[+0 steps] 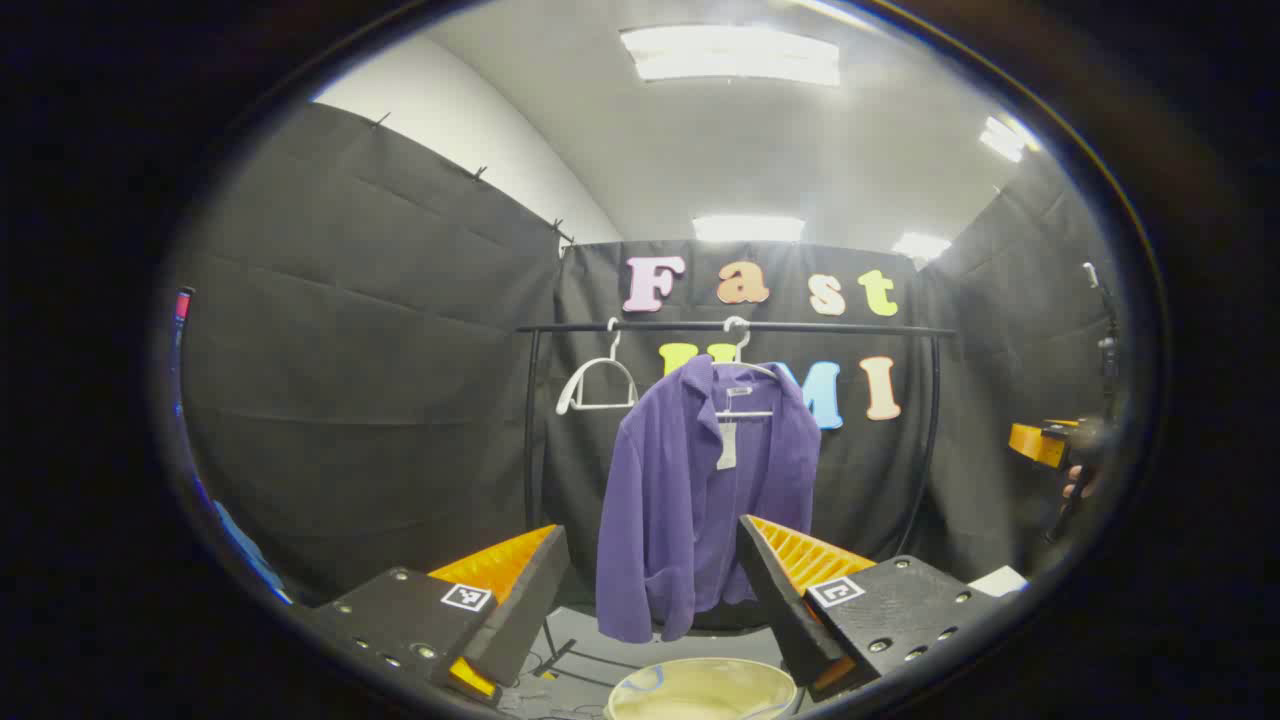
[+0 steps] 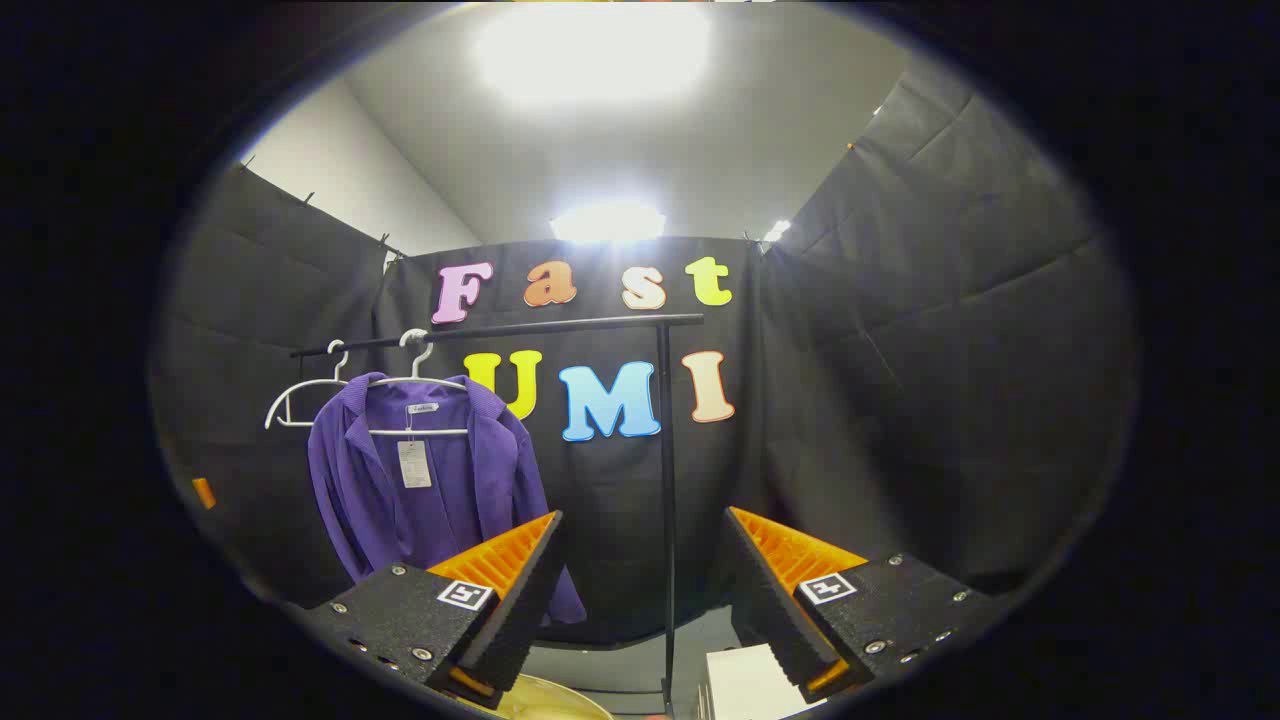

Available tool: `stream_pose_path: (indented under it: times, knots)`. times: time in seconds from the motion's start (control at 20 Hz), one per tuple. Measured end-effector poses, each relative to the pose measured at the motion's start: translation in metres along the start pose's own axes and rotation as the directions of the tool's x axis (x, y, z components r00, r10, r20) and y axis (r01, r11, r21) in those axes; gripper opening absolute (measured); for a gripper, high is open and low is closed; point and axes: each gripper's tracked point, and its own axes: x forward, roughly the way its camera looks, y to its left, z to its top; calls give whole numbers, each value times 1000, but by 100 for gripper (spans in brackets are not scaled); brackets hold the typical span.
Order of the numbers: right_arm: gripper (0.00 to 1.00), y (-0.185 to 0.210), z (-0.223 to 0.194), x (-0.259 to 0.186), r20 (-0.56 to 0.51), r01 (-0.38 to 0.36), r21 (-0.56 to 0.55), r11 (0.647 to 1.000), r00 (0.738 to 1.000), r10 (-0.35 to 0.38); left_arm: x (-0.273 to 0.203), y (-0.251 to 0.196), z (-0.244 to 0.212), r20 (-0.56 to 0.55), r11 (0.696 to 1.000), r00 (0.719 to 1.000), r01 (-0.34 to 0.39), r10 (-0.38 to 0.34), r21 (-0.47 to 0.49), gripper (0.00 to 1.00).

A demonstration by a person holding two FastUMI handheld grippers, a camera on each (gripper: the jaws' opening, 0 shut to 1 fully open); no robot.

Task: Grasp the clothes on the hanger with both hands and then place them into the laundry hamper below.

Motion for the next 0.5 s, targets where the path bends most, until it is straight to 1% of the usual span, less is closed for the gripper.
stream_pose_path:
  times: [0.05,0.1,0.25,0.3,0.35,0.5]
  knots:
    - [95,3,0,-1,-2,-5,-4,1000,1000,5,-1,2,-3,-2,1000,1000,-3,3,-9,100]
    - [95,5,0,-2,-4,-10,-8,1000,1000,10,-3,5,-6,-7,1000,1000,-8,7,-18,98]
    - [95,11,1,-3,-7,-19,-4,1000,1000,19,-4,10,-11,-14,999,1000,-19,19,-31,98]
    - [95,12,4,-3,-4,-19,-6,1000,1000,19,-5,13,-11,-13,999,1000,-23,22,-29,100]
    - [95,14,6,-3,1,-18,-10,1000,1000,18,-6,16,-11,-11,999,1000,-26,26,-25,98]
    - [95,24,9,0,-2,-32,-10,999,999,32,-12,25,-9,-1,999,999,-35,35,-11,100]
